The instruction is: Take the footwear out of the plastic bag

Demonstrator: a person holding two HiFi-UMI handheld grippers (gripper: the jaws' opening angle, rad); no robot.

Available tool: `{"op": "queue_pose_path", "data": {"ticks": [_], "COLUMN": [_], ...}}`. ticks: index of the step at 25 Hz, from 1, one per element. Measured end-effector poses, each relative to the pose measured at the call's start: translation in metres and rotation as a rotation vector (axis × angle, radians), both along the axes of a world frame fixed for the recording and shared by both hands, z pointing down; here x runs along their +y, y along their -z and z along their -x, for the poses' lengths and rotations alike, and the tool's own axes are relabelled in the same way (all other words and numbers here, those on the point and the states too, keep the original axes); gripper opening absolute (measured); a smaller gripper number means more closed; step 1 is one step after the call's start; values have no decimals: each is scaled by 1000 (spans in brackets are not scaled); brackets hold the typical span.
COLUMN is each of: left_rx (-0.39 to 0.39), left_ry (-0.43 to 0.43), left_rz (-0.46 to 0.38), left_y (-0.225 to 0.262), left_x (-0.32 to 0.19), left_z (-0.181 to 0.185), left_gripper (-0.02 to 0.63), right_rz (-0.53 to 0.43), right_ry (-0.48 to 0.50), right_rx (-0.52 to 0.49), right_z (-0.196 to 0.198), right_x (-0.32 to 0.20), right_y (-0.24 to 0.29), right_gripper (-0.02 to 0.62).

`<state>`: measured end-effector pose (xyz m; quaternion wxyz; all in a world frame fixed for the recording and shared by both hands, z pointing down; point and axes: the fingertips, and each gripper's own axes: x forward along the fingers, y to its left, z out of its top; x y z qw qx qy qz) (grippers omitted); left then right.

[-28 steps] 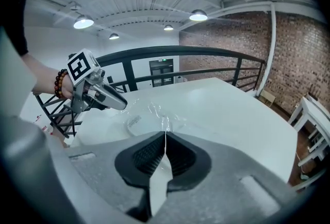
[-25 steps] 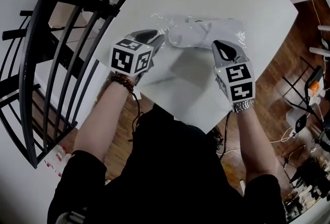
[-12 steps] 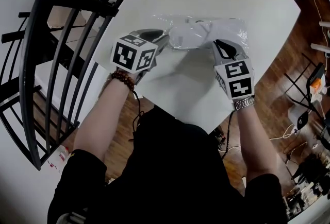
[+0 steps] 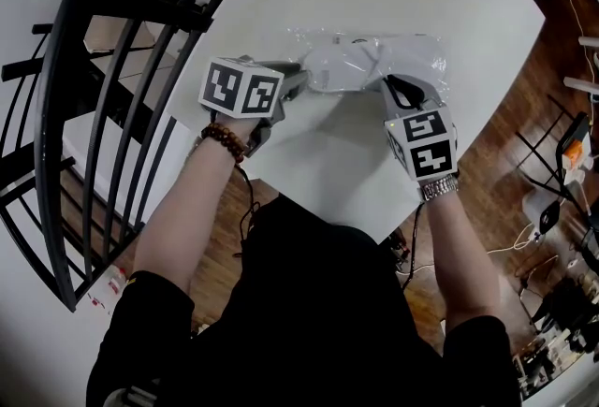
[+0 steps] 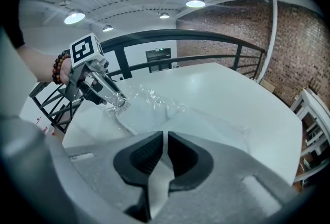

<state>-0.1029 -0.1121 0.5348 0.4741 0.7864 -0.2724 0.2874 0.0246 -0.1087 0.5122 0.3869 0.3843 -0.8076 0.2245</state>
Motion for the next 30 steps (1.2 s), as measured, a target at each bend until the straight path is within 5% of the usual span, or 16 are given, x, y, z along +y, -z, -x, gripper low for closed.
{"op": "queue_pose_path", "data": {"ticks": [13, 24, 30], "left_rx": [23, 39, 45], "left_ry": [48, 67, 80], "left_rz": [24, 29, 26], "left_y": [1, -2, -1], "left_x": [-5, -4, -4], "left_z": [4, 8, 10], "left_gripper": [69, 49, 46], "right_rz": [-33, -65, -4], "right_ry": [-29, -198, -261], "right_rx": [5, 71, 58], "right_z": [-16, -92, -124], "right_x": [-6, -14, -5], "right_y": [11, 10, 0], "right_gripper": [36, 102, 114]}}
